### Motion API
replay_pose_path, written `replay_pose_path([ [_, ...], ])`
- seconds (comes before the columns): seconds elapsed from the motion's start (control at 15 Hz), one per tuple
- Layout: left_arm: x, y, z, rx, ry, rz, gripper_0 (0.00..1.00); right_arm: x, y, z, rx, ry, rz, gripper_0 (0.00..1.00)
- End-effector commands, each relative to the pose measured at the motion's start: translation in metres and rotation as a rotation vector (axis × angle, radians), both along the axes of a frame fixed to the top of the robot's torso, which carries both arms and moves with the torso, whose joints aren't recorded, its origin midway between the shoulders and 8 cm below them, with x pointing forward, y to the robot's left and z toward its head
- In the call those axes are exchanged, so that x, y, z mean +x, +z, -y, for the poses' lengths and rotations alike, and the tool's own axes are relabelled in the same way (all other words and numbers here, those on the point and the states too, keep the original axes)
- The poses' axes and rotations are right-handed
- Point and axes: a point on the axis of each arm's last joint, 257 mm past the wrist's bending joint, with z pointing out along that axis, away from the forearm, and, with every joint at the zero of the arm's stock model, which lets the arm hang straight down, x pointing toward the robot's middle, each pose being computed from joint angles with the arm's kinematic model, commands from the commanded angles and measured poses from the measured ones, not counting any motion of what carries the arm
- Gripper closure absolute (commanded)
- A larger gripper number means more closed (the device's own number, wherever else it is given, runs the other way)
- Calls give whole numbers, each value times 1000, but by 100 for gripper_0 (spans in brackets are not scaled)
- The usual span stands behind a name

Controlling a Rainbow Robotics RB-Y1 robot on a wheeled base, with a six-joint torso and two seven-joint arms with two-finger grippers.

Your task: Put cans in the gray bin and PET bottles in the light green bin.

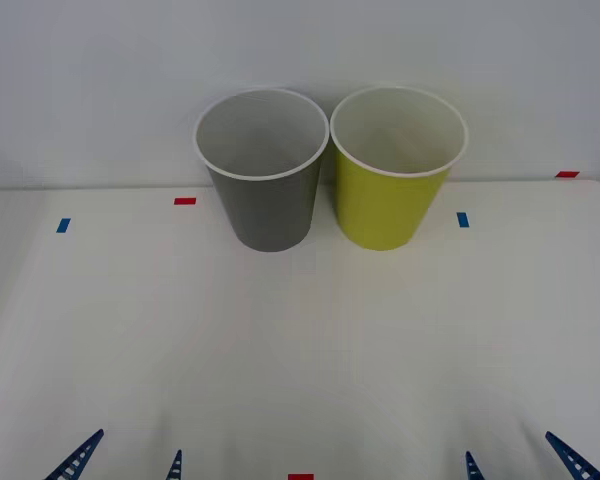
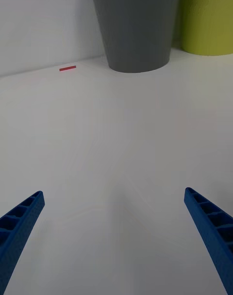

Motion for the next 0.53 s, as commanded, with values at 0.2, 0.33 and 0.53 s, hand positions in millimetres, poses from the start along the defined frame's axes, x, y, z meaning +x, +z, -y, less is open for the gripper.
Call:
replay_pose_path([
  [0.2, 0, 0, 0, 0, 0, 0, 0, 0, 0, 0, 0, 0, 0, 0],
  [0.33, 0, 0, 0, 0, 0, 0, 0, 0, 0, 0, 0, 0, 0, 0],
  [0.53, 0, 0, 0, 0, 0, 0, 0, 0, 0, 0, 0, 0, 0, 0],
])
